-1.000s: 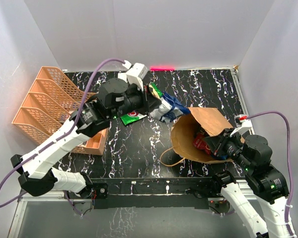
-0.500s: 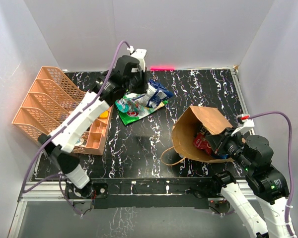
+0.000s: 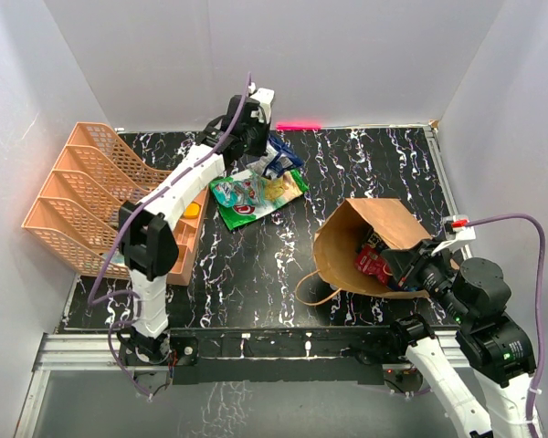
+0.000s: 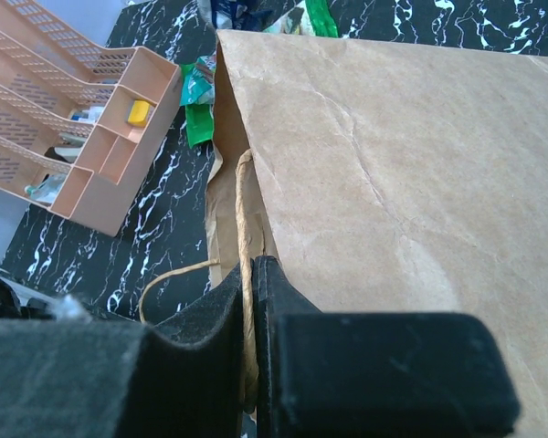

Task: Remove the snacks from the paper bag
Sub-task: Place the snack at the center of the board.

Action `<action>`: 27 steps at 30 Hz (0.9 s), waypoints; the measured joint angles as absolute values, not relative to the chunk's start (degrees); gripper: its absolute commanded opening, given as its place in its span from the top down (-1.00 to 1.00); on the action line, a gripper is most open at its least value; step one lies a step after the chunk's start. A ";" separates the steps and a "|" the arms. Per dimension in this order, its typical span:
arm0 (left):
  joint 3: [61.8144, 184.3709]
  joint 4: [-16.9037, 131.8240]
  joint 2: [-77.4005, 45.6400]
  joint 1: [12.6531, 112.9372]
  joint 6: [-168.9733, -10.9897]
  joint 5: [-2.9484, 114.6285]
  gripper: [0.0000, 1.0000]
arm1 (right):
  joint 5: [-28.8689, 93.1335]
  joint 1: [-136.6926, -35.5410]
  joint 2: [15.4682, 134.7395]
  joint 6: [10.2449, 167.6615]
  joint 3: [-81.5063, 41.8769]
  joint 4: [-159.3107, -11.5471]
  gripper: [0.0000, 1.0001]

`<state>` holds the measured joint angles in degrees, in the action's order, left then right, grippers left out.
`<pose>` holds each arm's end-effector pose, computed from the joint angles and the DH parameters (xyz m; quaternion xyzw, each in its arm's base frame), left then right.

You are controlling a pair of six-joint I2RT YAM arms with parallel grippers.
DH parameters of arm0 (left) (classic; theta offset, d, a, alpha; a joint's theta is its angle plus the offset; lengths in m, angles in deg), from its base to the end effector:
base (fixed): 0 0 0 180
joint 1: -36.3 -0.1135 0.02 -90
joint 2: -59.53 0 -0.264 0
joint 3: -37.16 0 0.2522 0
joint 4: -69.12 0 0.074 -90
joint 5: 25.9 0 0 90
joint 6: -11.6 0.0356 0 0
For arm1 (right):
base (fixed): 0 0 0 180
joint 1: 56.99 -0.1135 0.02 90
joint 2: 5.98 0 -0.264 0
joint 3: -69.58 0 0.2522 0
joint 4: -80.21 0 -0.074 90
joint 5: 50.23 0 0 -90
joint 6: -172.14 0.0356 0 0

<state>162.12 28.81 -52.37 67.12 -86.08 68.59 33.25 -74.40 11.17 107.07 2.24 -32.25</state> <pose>0.3977 -0.2340 0.3653 0.1511 0.8399 -0.1399 0.5022 0.0309 0.0139 0.3525 0.0191 0.8048 0.2563 0.5349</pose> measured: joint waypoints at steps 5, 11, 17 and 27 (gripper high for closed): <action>159.32 37.23 -57.94 64.79 -78.11 65.58 1.00 | 33.42 -74.40 11.10 107.07 2.24 -32.25 0.85; 146.93 48.15 -56.65 64.85 -69.82 66.45 1.00 | 33.49 -74.40 10.62 107.11 2.26 -32.27 0.85; 142.34 43.17 -55.43 64.94 -75.20 68.18 0.06 | 33.62 -74.40 10.36 107.13 2.41 -32.33 0.85; 131.02 37.40 -27.93 64.68 -88.25 59.61 -0.36 | 30.45 -74.40 11.19 107.26 2.67 -32.16 0.85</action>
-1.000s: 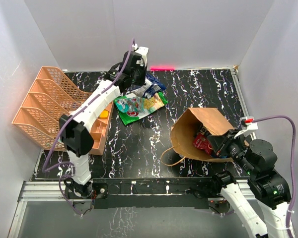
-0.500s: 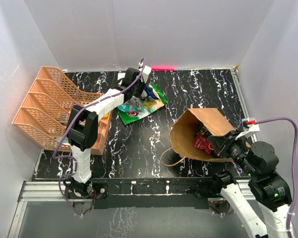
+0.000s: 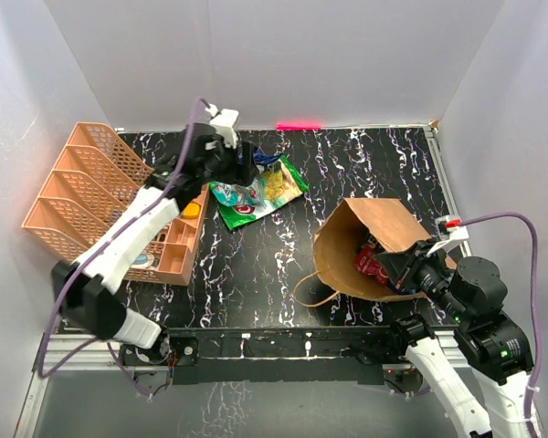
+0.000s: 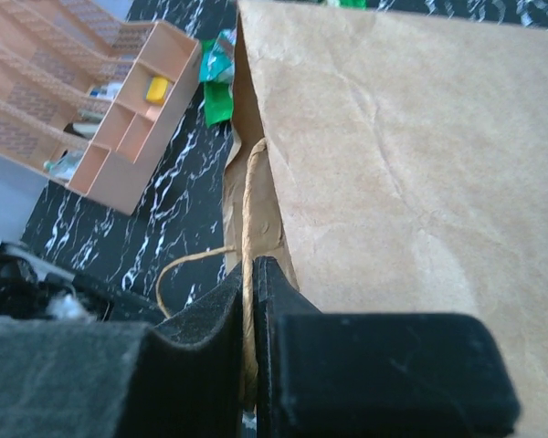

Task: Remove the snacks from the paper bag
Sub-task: Place the snack at the center of the board.

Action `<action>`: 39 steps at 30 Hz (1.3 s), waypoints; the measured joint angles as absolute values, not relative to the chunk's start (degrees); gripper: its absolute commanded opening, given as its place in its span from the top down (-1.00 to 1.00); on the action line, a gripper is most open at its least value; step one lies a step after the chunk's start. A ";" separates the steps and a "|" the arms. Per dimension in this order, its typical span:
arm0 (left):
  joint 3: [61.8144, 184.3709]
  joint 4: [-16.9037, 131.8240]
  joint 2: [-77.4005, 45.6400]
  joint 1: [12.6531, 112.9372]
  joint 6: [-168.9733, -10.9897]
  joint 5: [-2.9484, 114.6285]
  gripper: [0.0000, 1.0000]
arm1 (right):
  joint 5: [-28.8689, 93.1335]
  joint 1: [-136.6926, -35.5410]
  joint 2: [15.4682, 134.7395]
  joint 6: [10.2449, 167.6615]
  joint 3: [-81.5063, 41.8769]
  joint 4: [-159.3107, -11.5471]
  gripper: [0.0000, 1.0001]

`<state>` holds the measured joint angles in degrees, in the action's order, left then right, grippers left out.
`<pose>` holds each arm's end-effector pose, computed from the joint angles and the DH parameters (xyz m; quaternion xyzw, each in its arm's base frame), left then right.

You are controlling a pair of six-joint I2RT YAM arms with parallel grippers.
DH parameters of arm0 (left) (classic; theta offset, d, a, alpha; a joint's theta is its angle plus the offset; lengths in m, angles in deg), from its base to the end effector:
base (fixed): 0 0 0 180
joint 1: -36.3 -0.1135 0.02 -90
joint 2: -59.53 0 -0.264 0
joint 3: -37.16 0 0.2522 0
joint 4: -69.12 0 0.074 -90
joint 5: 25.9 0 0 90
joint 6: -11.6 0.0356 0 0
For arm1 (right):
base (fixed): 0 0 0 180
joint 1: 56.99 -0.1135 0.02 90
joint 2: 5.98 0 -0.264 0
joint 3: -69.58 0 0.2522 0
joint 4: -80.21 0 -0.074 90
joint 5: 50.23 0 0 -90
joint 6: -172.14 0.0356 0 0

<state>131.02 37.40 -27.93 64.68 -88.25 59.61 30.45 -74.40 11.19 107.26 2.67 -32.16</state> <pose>0.3136 -0.1726 0.3585 0.1566 0.8299 -0.2063 0.4942 0.0313 0.0159 0.3504 0.0065 0.8072 0.2740 0.5229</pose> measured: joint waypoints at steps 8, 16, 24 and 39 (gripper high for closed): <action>122.73 41.16 -11.54 64.70 -94.74 43.87 -0.37 | 17.86 -74.40 15.98 107.77 9.56 -33.05 0.84; 107.37 51.28 -9.25 65.62 -106.80 28.94 -0.34 | 5.03 -74.40 28.28 107.72 18.85 -33.56 0.85; 102.12 59.67 -5.71 75.98 -113.12 27.52 -0.37 | -0.76 -74.40 27.80 109.78 15.31 -36.38 0.84; 97.82 66.67 -5.64 84.57 -117.67 30.69 -0.42 | -9.98 -74.40 33.51 117.65 3.77 -52.31 0.84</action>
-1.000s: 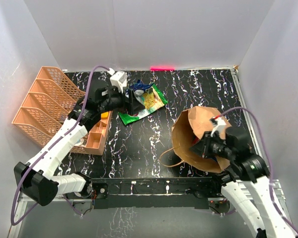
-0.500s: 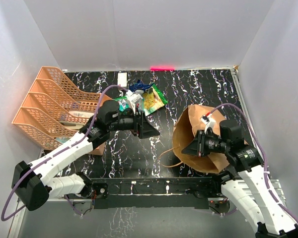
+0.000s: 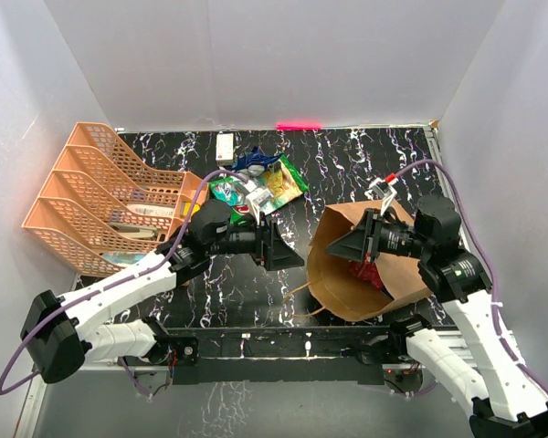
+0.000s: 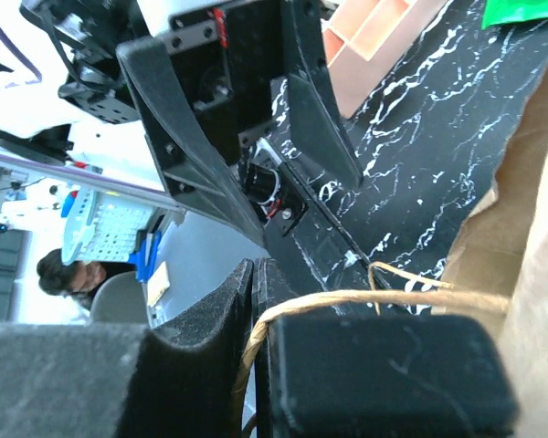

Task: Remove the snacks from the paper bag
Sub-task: Place the snack at the center of the board, then take out the snack from the paper bag.

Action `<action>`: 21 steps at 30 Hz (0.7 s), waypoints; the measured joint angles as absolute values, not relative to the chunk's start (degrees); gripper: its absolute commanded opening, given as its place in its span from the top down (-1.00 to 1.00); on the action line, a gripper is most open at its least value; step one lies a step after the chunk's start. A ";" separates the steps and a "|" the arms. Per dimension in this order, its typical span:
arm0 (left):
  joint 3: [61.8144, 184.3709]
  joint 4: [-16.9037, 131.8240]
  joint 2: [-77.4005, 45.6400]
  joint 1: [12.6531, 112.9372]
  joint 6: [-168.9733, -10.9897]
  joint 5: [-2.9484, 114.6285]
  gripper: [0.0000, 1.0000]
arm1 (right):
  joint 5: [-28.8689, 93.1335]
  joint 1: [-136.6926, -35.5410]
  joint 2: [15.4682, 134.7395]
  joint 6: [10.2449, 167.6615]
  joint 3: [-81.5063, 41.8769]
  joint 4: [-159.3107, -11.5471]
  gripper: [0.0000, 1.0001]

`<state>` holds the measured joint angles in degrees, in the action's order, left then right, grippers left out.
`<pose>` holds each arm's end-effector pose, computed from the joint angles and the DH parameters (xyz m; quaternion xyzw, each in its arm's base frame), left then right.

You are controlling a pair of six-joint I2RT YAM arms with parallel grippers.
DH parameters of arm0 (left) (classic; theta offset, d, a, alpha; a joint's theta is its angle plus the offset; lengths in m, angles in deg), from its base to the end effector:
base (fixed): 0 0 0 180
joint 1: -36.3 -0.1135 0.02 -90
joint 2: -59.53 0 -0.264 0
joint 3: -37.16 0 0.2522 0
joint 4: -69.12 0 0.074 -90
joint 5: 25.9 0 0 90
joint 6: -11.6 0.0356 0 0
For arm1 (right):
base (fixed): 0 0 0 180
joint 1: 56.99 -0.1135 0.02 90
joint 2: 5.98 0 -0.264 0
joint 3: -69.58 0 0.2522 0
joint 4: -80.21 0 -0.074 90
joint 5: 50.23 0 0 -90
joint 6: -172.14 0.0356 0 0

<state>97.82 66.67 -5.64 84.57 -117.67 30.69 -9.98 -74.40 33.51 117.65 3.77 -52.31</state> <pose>0.1608 -0.2097 0.3207 0.2462 0.7000 -0.5946 0.3096 0.1186 0.0657 0.3582 -0.1171 0.7765 0.5391 0.3045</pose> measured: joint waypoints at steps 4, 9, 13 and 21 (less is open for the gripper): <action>94.04 70.62 -5.33 87.95 -119.31 33.21 -0.43 | -12.48 -74.40 35.41 119.59 3.96 -56.46 0.84; 88.92 74.82 -3.32 100.72 -117.06 44.48 -0.40 | -12.41 -74.40 34.67 119.46 3.94 -56.86 0.85; 88.97 79.50 -6.08 106.90 -113.38 52.20 -0.38 | -11.36 -74.40 33.00 119.31 3.94 -56.13 0.85; 91.02 88.57 -21.44 112.33 -105.01 65.77 0.05 | -8.63 -74.40 28.59 119.61 3.92 -56.00 0.84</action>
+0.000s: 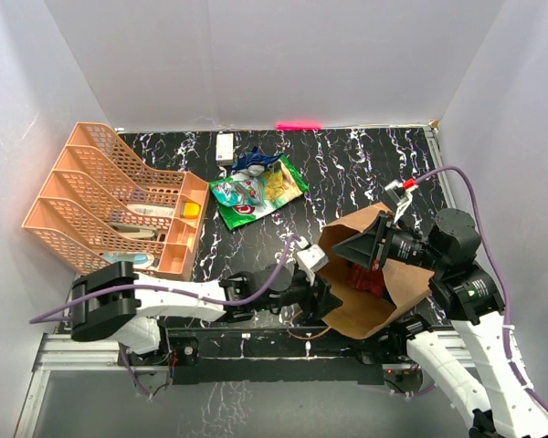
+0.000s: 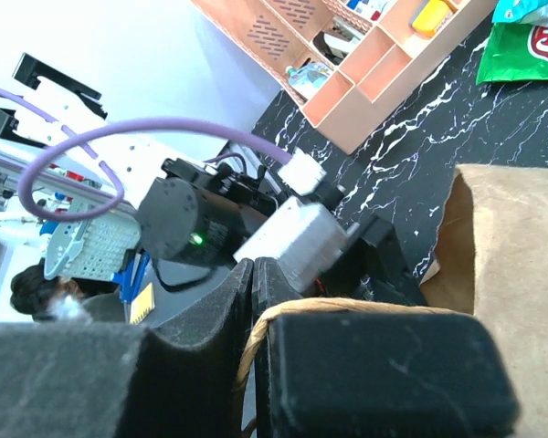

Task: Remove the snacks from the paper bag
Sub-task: Take out the snack from the paper bag.

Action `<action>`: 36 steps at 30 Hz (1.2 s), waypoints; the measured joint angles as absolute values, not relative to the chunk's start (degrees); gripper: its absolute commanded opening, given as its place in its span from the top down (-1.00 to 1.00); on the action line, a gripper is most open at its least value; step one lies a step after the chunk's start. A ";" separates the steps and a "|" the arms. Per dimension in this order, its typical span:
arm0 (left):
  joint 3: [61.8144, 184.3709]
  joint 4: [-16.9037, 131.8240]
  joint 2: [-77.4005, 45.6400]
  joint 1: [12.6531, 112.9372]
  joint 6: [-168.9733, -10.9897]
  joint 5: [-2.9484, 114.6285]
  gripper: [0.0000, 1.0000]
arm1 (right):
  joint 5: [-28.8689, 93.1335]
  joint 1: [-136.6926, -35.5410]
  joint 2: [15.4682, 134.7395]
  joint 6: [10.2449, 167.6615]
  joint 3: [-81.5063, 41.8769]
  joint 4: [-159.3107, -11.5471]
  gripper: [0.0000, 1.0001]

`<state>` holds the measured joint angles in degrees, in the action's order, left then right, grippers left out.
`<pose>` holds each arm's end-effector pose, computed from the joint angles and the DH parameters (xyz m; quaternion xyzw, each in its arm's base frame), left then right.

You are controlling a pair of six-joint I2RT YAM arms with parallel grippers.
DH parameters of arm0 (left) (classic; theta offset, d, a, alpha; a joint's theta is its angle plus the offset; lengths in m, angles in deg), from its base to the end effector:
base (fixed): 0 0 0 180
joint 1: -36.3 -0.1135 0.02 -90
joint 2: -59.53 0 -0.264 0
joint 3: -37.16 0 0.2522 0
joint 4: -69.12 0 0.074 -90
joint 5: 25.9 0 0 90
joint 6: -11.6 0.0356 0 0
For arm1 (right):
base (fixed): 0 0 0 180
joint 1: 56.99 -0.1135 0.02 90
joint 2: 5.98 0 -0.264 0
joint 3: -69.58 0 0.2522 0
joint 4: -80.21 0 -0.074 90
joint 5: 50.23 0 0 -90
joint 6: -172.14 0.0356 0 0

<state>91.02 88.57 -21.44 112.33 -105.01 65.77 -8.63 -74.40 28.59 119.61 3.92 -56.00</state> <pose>0.0762 -0.3022 0.2447 0.3059 0.6878 -0.5070 0.4199 0.1007 0.0595 0.3721 -0.1280 0.7460 0.5466 0.3581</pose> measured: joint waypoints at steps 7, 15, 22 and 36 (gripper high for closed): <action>93.29 98.49 -31.78 113.77 -98.39 73.99 0.28 | -6.66 -74.40 26.89 119.59 3.83 -54.58 0.84; 103.57 97.90 -39.28 115.63 -94.98 81.12 0.01 | -2.60 -74.40 26.71 118.78 1.97 -51.63 0.85; 104.07 94.08 -39.17 115.87 -96.58 86.52 -0.15 | 5.53 -74.40 24.96 118.19 -0.12 -48.24 0.85; 99.48 92.76 -30.95 116.17 -104.99 79.83 0.14 | 8.66 -74.40 27.26 116.62 -2.57 -46.98 0.84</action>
<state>99.48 92.76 -30.95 116.17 -104.99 79.83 8.66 -74.40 27.26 116.62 -2.57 -46.98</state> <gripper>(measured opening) 0.504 0.078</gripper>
